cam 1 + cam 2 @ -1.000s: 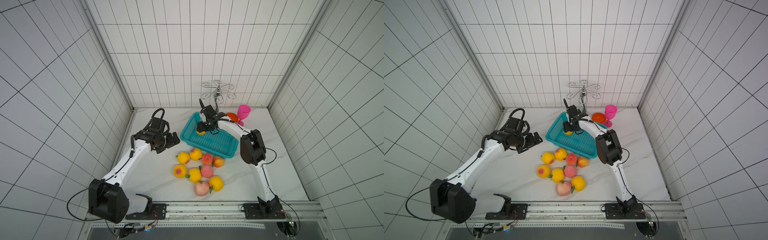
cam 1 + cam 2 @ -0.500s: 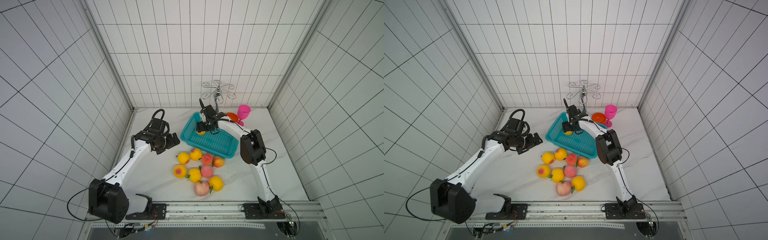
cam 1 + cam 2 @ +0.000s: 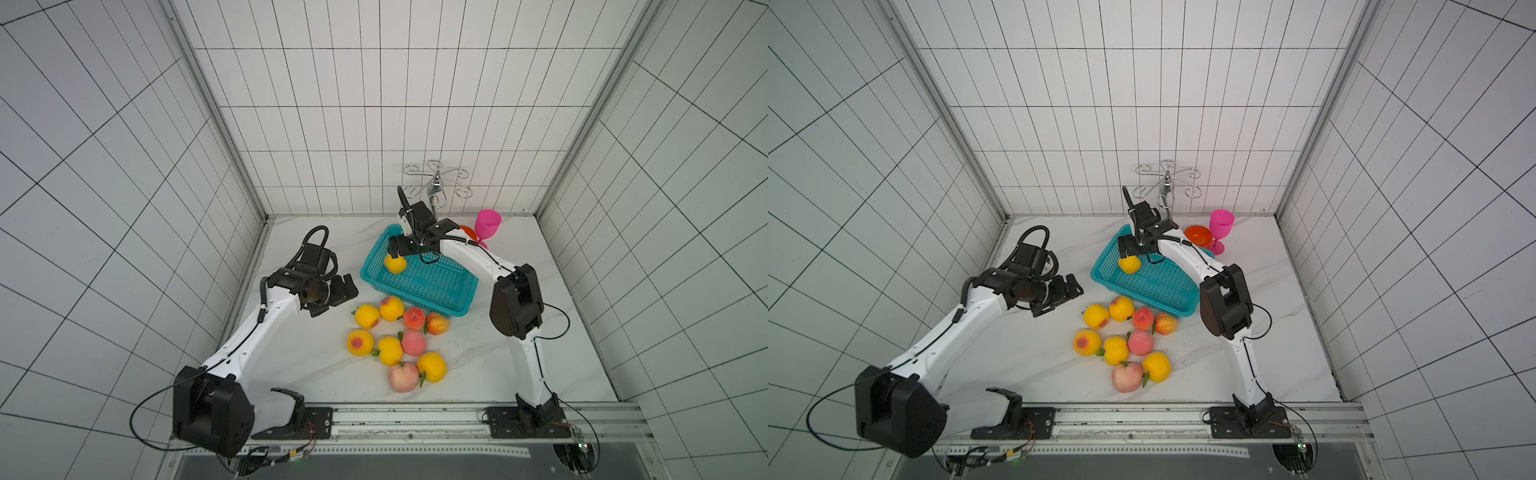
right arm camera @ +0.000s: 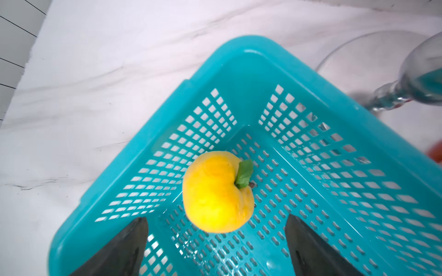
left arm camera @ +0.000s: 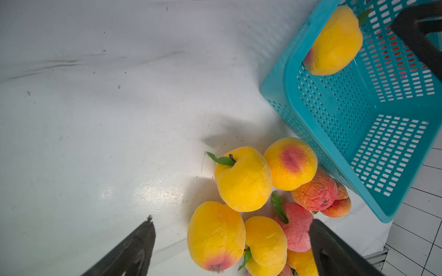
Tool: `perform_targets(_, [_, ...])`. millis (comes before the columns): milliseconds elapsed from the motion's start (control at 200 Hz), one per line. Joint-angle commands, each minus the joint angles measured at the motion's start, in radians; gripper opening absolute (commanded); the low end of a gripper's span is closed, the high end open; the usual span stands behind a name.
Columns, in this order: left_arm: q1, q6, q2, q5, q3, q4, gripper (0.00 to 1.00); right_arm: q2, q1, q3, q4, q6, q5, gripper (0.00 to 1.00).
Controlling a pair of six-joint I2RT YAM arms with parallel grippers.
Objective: Put the peaches into the basket
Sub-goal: Place the peach in the basket.
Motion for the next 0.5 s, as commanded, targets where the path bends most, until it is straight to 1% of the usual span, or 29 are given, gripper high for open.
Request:
perform_targets(0, [0.002, 0.017, -0.052, 0.003, -0.024, -0.016, 0.98, -0.106, 0.04, -0.073, -0.025, -0.002, 0.052, 0.94])
perform_targets(105, [0.001, 0.014, -0.086, 0.0, -0.061, -0.012, 0.98, -0.198, 0.085, -0.155, -0.034, 0.01, 0.096, 0.95])
perform_targets(270, [0.0, 0.014, -0.147, 0.002, -0.124, 0.008, 0.98, -0.353, 0.166, -0.269, -0.096, 0.046, 0.175, 0.96])
perform_targets(495, [-0.013, 0.01, -0.221, 0.001, -0.157, -0.017, 0.98, -0.578, 0.192, -0.467, -0.138, 0.142, 0.179, 0.97])
